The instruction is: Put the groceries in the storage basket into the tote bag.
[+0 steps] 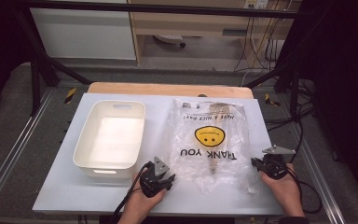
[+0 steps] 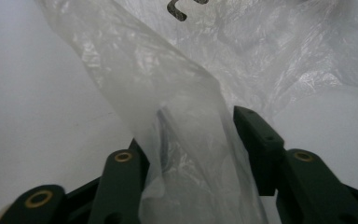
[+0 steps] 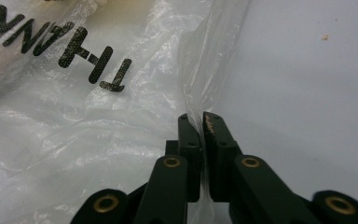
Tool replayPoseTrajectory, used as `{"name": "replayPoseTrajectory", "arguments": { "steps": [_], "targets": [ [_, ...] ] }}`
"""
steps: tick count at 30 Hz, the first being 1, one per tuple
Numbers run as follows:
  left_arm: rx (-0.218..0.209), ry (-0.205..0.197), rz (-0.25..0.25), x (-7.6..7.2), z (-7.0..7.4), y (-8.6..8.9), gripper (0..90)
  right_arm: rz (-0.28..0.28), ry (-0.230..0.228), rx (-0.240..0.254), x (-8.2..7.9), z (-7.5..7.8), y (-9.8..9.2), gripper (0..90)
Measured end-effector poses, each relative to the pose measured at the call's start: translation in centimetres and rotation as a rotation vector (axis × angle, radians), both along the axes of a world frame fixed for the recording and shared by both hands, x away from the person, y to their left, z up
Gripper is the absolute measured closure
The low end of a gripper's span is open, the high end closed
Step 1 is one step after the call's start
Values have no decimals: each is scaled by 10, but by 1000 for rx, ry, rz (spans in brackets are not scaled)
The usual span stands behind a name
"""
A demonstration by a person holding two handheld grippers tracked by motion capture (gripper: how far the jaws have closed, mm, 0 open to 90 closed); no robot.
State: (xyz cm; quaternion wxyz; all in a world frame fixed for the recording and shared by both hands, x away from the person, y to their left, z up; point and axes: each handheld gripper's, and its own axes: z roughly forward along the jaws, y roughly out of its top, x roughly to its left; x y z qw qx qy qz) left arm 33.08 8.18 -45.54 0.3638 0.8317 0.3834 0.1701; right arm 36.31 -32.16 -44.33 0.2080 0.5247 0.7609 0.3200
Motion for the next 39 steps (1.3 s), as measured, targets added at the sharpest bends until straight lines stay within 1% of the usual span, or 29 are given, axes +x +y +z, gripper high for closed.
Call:
{"name": "replayPoseTrajectory", "arguments": {
  "steps": [3, 5, 7, 9, 11, 12, 14, 16, 18, 20, 22, 24, 27, 32, 34, 38, 39],
  "targets": [
    [-10, -2, -3, 0, -1, 2, 608, -7, -26, 35, -6, 5, -1, 680],
    [-12, -3, -3, 1, -1, 3, 616, -6, -41, 48, -10, 7, -1, 523],
    [-12, -5, -3, 0, -1, 3, 620, -5, -40, 57, -16, 8, 0, 426],
    [-12, -8, -4, 0, -2, 3, 624, -6, -39, 52, -20, 6, 2, 310],
    [-12, -11, -5, 0, -2, 3, 626, 1, -42, 23, -24, 3, 3, 243],
    [-13, -13, -5, 0, -2, 3, 627, -4, -39, 13, -26, 1, 4, 203],
    [-16, -16, -6, 0, -2, 4, 631, -11, -37, -6, -29, -2, 4, 152],
    [-15, -22, -5, -1, -3, 4, 635, -15, -25, -6, -31, -6, 3, 129],
    [-11, -29, -5, -2, -3, 3, 639, -11, -1, -3, -34, -10, 3, 115],
    [-9, -32, -5, -2, -3, 3, 657, 15, 25, 1, -36, -12, 6, 128],
    [-7, -36, -15, -3, -3, 2, 691, 33, 12, -33, -38, -13, 10, 172],
    [-8, -37, -25, -3, -3, 2, 734, 40, 12, -27, -39, -11, 11, 267],
    [-13, -37, -37, -3, -4, 2, 783, 69, 10, -29, -41, -9, 14, 387],
    [-14, -34, -44, -2, -4, 2, 849, 104, 4, -28, -40, -8, 20, 634],
    [-16, -32, -44, -1, -4, 2, 876, 129, 1, -36, -39, -7, 23, 741],
    [-25, -26, -43, 0, -3, 3, 900, 162, 5, -34, -36, -7, 28, 881],
    [-28, -25, -45, 0, -3, 2, 900, 167, 6, -30, -36, -7, 28, 892]
  ]
}}
